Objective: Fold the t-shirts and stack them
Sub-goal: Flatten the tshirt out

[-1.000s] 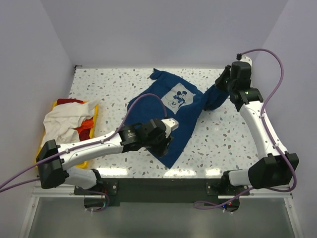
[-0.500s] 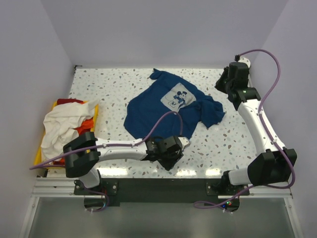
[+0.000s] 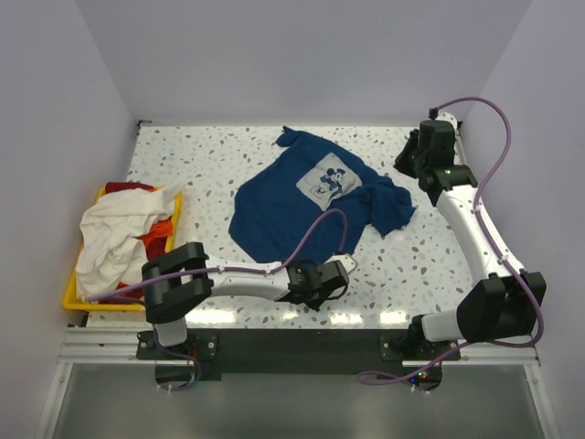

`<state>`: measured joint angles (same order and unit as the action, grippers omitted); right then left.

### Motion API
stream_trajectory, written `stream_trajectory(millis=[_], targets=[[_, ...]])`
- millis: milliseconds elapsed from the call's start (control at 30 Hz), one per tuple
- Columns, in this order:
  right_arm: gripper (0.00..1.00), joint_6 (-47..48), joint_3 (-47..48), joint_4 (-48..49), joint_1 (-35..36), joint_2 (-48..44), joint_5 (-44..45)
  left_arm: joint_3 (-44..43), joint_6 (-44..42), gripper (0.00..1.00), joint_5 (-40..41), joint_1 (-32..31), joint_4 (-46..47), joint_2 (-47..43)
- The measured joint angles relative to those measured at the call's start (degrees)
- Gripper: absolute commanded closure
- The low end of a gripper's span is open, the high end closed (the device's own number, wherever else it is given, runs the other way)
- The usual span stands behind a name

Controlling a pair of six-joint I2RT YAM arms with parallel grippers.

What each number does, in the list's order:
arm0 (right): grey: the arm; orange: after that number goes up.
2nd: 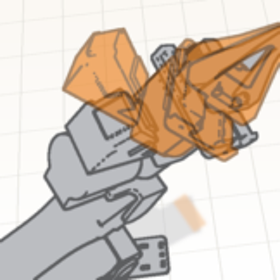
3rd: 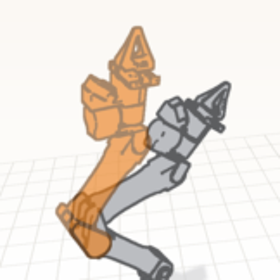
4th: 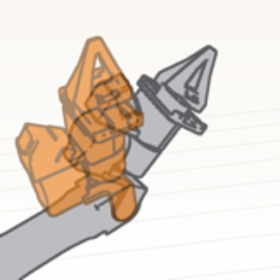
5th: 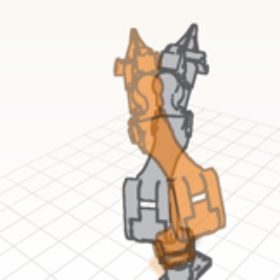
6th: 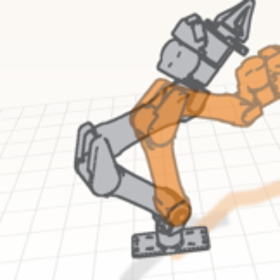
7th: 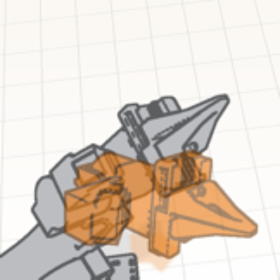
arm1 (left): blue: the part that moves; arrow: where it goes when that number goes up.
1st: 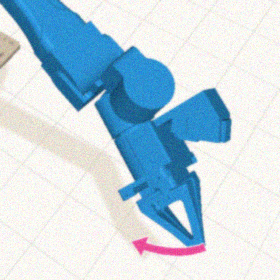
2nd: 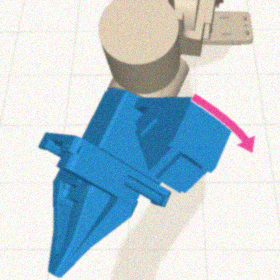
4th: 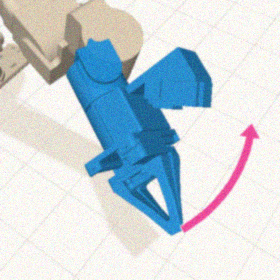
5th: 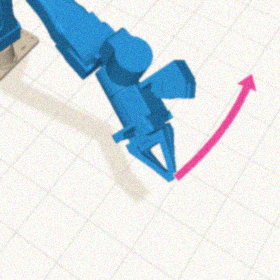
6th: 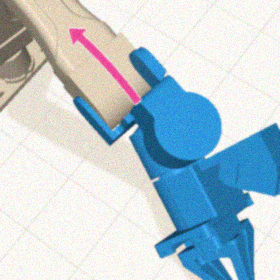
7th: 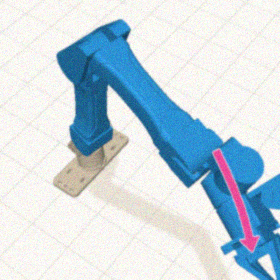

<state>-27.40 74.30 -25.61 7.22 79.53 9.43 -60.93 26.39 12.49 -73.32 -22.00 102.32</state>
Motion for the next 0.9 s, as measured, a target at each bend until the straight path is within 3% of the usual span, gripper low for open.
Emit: stream_trajectory(millis=[67,267,433,500,667,833,900], targets=[[0.79,0.0,-0.4,0.2,0.0,0.0,0.0,0.0,1.0,1.0,2.1,0.0,-0.3,0.1],[0.78,0.0,-2.1,0.6,0.0,0.0,-0.1,1.3,5.2,1.0,8.0,0.0,-3.6,-1.3],[0.77,-0.1,-4.3,0.9,0.0,-0.1,-0.2,5.5,9.6,1.0,10.9,3.5,-12.1,-9.4],[0.75,-0.3,-5.6,1.1,0.0,-0.1,-0.3,7.8,10.6,1.0,10.7,8.7,-14.6,-15.8],[0.7,-1.1,-10.1,1.7,0.0,-0.4,-1.1,10.6,10.7,1.0,9.0,28.6,-16.3,-33.5],[0.66,-2.1,-16.4,2.5,0.0,-2.8,-2.0,10.6,9.6,1.0,7.1,40.2,-16.9,-38.7],[0.6,-2.5,-19.0,3.1,0.0,-3.9,-2.1,10.6,8.8,1.0,5.4,43.7,-16.8,-38.8]])
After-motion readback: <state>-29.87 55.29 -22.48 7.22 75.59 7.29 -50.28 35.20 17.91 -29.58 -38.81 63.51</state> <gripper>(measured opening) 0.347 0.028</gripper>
